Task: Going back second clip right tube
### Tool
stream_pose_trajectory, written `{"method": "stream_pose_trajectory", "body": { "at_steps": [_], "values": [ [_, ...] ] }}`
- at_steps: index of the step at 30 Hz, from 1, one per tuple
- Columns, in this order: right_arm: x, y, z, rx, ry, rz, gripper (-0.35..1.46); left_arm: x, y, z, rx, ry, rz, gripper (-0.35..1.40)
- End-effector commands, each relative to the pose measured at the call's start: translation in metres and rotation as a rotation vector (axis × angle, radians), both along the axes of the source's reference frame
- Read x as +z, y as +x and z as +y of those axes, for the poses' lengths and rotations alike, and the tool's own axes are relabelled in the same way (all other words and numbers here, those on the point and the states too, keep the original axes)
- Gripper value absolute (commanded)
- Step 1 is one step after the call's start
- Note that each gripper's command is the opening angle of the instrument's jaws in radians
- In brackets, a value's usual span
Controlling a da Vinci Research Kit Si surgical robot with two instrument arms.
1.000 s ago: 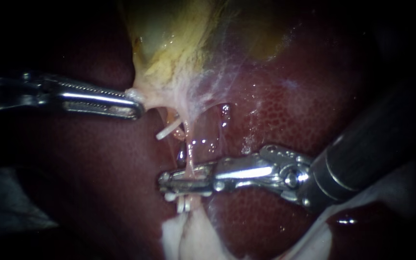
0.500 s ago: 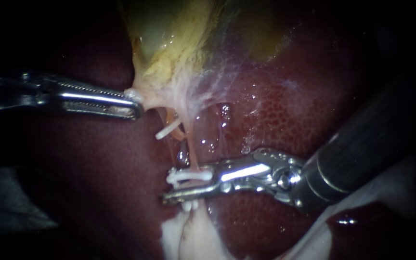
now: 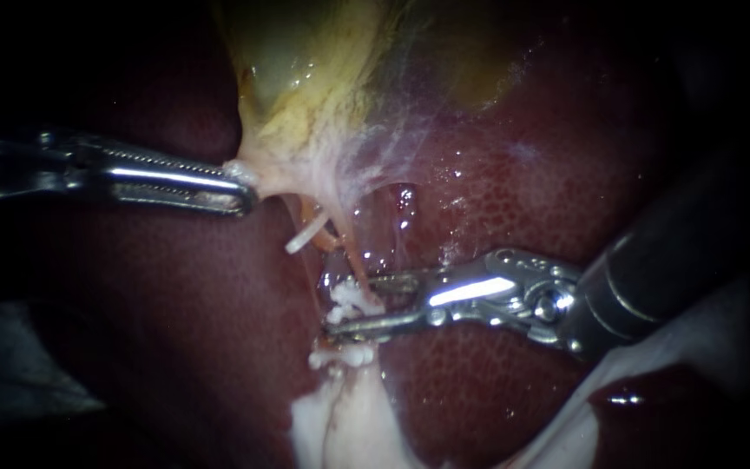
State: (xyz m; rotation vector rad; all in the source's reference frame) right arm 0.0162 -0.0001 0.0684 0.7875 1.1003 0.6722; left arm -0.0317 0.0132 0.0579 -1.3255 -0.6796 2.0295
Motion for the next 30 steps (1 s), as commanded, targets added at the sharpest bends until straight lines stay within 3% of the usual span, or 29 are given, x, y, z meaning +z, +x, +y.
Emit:
{"method": "stream_pose_trajectory", "body": {
  "at_steps": [1,10,17,19,25,30],
  "values": [
    [-0.0002,-0.0001,0.0001,0.0,-0.002,0.002,0.49,-0.0001,0.0,0.0,0.0,0.0,0.0,-0.35],
    [-0.0014,-0.0018,0.0008,-0.002,-0.024,0.007,0.49,-0.0001,0.0001,0.0,0.001,0.0,-0.001,-0.35],
    [-0.0021,-0.0012,0.0001,-0.011,-0.065,0.014,0.5,-0.0001,0.0001,0.0,0.001,0.0,-0.001,-0.35],
    [-0.0023,-0.0009,-0.0001,-0.025,-0.071,0.023,0.5,-0.0001,0.0001,0.0,0.001,0.0,-0.001,-0.35],
    [-0.0017,0.0017,-0.0012,-0.121,-0.062,0.08,0.5,0.0,0.0,-0.0001,0.0,-0.001,0.0,-0.35],
    [-0.0007,0.0034,-0.0027,-0.134,-0.068,0.146,0.5,0.0,0.0,-0.0001,0.0,-0.001,0.0,-0.35]
  ]
}}
